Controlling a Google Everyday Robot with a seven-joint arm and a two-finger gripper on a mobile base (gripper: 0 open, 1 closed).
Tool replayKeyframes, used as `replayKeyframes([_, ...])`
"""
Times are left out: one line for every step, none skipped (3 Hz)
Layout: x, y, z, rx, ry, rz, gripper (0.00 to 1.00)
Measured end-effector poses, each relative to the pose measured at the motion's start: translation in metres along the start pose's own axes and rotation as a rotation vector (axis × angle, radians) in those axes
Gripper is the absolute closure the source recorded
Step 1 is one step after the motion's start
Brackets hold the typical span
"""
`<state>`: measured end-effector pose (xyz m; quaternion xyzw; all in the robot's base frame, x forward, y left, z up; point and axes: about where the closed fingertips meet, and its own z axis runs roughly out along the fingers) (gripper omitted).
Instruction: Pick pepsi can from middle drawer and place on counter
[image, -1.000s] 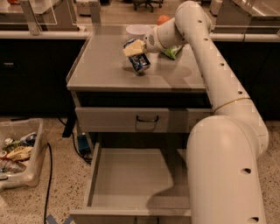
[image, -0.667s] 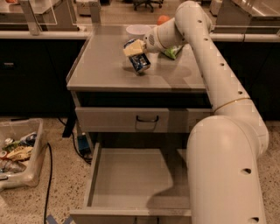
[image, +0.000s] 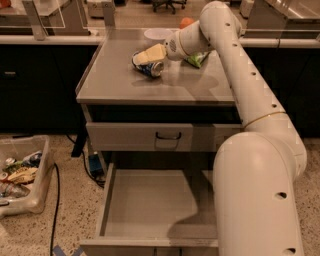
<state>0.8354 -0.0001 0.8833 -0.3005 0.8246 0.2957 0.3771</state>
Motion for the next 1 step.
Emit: replayKeyframes([0.0000,0.0000,0.0000,0.000,0.000,0.000,0.00])
